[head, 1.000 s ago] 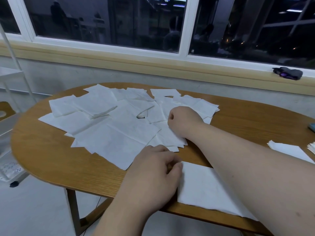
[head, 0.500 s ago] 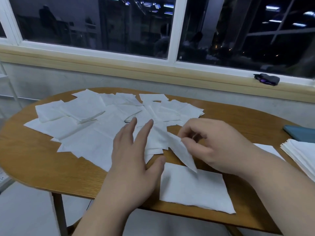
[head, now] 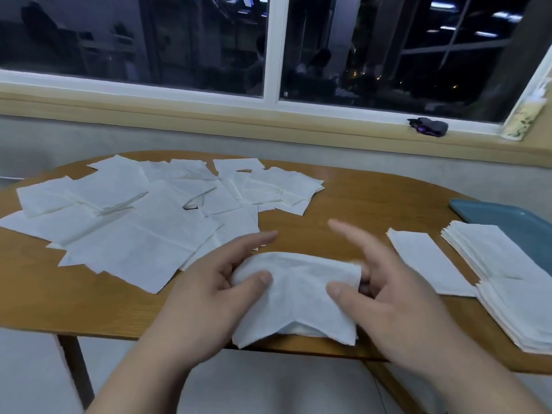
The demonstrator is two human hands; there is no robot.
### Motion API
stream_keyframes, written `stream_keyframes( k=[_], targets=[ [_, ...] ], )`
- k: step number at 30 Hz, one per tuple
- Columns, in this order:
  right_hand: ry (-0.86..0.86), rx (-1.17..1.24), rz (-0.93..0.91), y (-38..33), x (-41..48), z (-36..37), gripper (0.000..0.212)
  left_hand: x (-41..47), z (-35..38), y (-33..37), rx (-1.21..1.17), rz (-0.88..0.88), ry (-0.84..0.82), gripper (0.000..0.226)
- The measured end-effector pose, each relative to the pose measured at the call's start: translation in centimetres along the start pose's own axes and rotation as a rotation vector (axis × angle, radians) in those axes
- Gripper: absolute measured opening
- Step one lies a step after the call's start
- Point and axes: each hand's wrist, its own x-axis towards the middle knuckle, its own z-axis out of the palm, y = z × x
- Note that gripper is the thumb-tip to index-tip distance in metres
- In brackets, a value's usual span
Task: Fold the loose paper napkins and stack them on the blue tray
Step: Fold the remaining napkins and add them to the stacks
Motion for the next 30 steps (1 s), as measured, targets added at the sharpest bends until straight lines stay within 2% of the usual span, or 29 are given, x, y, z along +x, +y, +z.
stream_keyframes(
  k=[4,8,11,15,22,27,30],
  targets=[
    [0.139,0.003,0.053,1.8,-0.3,1.8,0.035,0.4,0.5,-0.4,0.135,-0.068,0.03,0.04],
    [0.202,0.056,0.142,2.9,0.1,2.2,0.035,0.7,0.4,-0.9,0.177,-0.131,-0.02,0.045],
    [0.173,0.033,0.153,3.6,0.7,2.0,0.042,0.8,0.5,-1.1,0.176,-0.112,-0.012,0.038],
    [0.147,0.027,0.117,4.4,1.2,2.0,0.027,1.2,0.8,-1.7,0.224,-0.099,-0.009,0.028],
    [0.135,-0.032,0.08,5.1,1.5,1.6,0.025,1.5,0.9,-2.7,0.348,-0.09,-0.036,0.018],
    [0.129,-0.131,0.102,5.9,1.3,1.7,0.019,1.6,1.0,-2.7,0.415,-0.073,-0.038,0.023],
    [0.128,-0.213,0.082,6.3,1.2,1.9,0.024,1.7,1.2,-2.8,0.472,-0.05,-0.059,0.028]
  ],
)
